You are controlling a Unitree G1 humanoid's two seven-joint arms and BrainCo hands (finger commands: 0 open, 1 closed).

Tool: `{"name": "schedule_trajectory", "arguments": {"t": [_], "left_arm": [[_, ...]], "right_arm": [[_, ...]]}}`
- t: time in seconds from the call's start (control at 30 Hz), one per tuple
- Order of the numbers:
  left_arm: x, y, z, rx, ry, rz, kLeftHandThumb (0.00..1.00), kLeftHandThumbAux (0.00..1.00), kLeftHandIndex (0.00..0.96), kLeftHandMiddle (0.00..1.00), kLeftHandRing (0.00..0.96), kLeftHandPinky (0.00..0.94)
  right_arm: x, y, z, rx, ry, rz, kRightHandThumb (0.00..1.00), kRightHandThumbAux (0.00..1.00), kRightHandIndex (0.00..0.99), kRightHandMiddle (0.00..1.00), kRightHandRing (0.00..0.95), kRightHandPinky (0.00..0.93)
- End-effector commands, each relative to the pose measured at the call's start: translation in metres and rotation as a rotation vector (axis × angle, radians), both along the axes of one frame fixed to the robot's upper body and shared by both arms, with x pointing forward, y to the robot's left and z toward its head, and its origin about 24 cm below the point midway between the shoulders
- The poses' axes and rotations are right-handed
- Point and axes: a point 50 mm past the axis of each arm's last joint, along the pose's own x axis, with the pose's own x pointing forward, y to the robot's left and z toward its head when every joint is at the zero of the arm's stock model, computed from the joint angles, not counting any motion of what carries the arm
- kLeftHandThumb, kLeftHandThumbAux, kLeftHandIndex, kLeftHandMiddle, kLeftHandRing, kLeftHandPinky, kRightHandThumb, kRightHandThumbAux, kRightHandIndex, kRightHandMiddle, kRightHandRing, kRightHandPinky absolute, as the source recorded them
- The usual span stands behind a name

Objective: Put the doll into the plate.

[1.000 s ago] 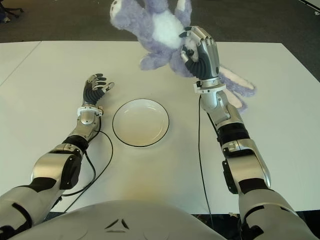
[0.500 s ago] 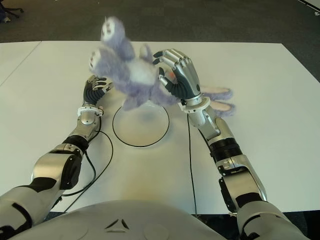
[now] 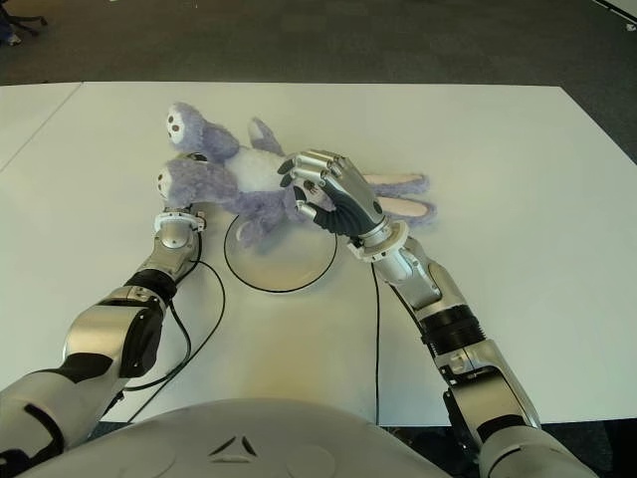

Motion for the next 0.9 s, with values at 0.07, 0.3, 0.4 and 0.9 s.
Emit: {"name": "schedule_trajectory", "arguments": {"t": [0.07, 0.3, 0.4, 0.9], "left_arm": [[-0.08, -0.011, -0.091, -0.023, 0.445, 0.028, 0.0, 0.69, 0.273, 0.349, 0.339, 0.285], [-0.08, -0.011, -0.091, -0.028, 0.441, 0.025, 0.0, 0.694, 0.267, 0.351, 0.341, 0.301], [-0.08, -0.011, -0.091, -0.033, 0.443, 0.024, 0.0, 0.699, 0.265, 0.349, 0.343, 0.29], [-0.08, -0.01, -0.092, -0.043, 0.454, 0.025, 0.0, 0.701, 0.264, 0.348, 0.34, 0.282]], "right_arm": [[-0.013, -0.002, -0.017, -0.07, 0.128, 0.011, 0.715, 0.709, 0.438, 0.9, 0.887, 0.877], [-0.028, -0.002, -0.049, -0.119, 0.251, 0.016, 0.715, 0.709, 0.438, 0.902, 0.887, 0.878], [-0.033, -0.003, -0.059, -0.134, 0.284, 0.008, 0.715, 0.709, 0.438, 0.904, 0.888, 0.88], [-0.039, -0.008, -0.07, -0.208, 0.363, -0.05, 0.71, 0.711, 0.438, 0.923, 0.898, 0.897]]}}
